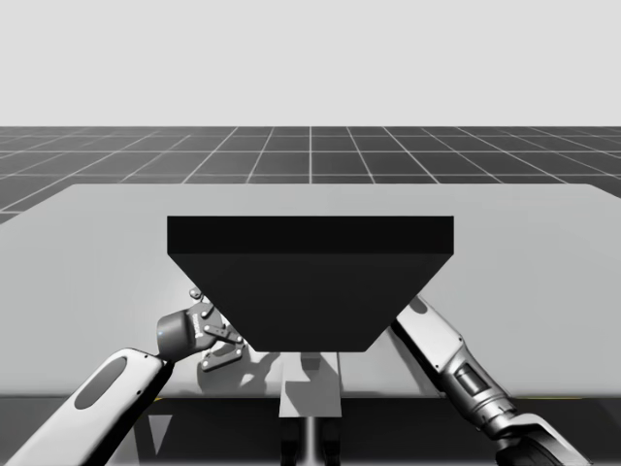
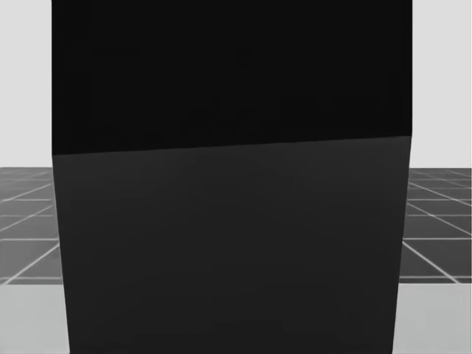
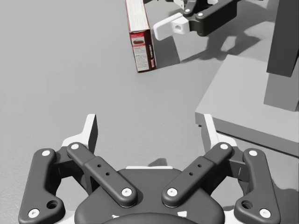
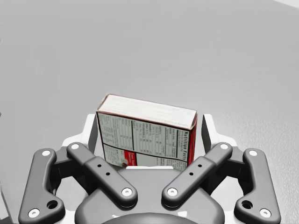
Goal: Reach around the screen and pick up the object behind it.
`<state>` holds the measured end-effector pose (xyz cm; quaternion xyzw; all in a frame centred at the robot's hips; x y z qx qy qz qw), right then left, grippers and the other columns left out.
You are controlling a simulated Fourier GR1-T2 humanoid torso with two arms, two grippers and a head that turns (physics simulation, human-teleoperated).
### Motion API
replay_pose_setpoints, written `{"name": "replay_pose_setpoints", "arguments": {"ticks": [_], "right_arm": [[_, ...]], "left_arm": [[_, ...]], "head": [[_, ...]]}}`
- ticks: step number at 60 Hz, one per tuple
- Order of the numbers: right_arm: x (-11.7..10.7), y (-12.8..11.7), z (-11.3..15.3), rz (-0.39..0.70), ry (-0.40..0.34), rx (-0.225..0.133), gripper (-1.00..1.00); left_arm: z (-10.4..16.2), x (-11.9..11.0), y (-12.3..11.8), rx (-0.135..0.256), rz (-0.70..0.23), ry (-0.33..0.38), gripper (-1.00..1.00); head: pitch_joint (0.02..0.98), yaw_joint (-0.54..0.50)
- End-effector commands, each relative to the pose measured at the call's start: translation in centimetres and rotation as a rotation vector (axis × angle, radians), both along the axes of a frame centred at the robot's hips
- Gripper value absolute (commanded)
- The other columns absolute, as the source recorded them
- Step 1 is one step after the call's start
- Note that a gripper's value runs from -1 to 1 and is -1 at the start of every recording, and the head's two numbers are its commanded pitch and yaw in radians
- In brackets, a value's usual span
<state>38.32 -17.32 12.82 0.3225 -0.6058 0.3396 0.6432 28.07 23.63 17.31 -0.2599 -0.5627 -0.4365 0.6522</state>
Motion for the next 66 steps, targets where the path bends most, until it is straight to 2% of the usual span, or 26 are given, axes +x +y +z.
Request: {"name": "replay_pose_setpoints", "arguments": {"ticks": [1, 17, 30, 33, 34, 35, 37, 38, 39, 40, 41, 52, 59, 66], "right_arm": [[1.2, 1.2, -0.7, 0.008, 0.021, -0.006, -1.00], [2.3, 2.2, -1.8, 0.005, 0.049, -0.023, -1.00], [3.0, 2.9, -2.0, 0.014, 0.055, -0.019, -1.00], [3.1, 3.0, -2.0, 0.020, 0.069, -0.001, -1.00], [3.1, 3.0, -2.0, 0.014, 0.061, -0.005, -1.00], [3.1, 3.0, -2.1, -0.003, 0.043, -0.006, -0.97], [2.9, 2.9, -2.2, -0.052, 0.014, -0.015, -0.46], [2.9, 2.9, -2.3, -0.066, 0.006, -0.014, -0.06], [2.9, 2.9, -2.3, -0.063, 0.010, -0.014, 0.18], [2.8, 2.8, -2.3, -0.062, 0.013, -0.015, 0.86], [2.8, 2.7, -2.4, -0.063, 0.012, -0.018, 0.96], [2.1, 0.9, -2.2, -0.088, -0.001, -0.020, 1.00], [1.0, -1.7, -1.5, -0.110, -0.019, -0.019, 1.00], [-0.7, -4.4, -0.9, -0.130, -0.046, -0.032, 1.00]], "left_arm": [[-0.1, -0.1, 0.0, 0.002, -0.002, -0.001, -1.00], [-0.1, -0.2, 0.1, 0.001, -0.004, -0.005, -1.00], [-0.2, -0.2, 0.0, 0.003, -0.008, -0.009, -1.00], [-0.2, -0.2, 0.0, 0.004, -0.007, -0.011, -1.00], [-0.2, -0.2, 0.0, 0.004, -0.007, -0.012, -1.00], [-0.2, -0.2, 0.0, 0.004, -0.007, -0.012, -1.00], [-0.2, -0.2, 0.1, 0.005, -0.008, -0.013, -1.00], [-0.2, -0.2, 0.0, 0.006, -0.008, -0.014, -1.00], [-0.3, -0.3, 0.0, 0.008, -0.007, -0.016, -1.00], [-0.3, -0.3, 0.0, 0.011, -0.005, -0.018, -1.00], [-0.3, -0.3, 0.0, 0.011, -0.006, -0.019, -1.00], [-0.2, -0.4, 0.0, 0.011, -0.007, -0.022, -1.00], [-0.1, -0.4, 0.0, 0.012, -0.005, -0.024, -1.00], [-0.1, -0.4, 0.0, 0.012, -0.005, -0.026, -1.00]], "head": [[0.175, -0.01], [0.177, -0.01], [0.180, 0.00], [0.181, 0.00], [0.181, 0.00], [0.181, 0.00], [0.182, 0.00], [0.182, 0.00], [0.183, 0.00], [0.182, 0.00], [0.182, 0.00], [0.180, 0.00], [0.180, 0.00], [0.180, 0.00]]}}
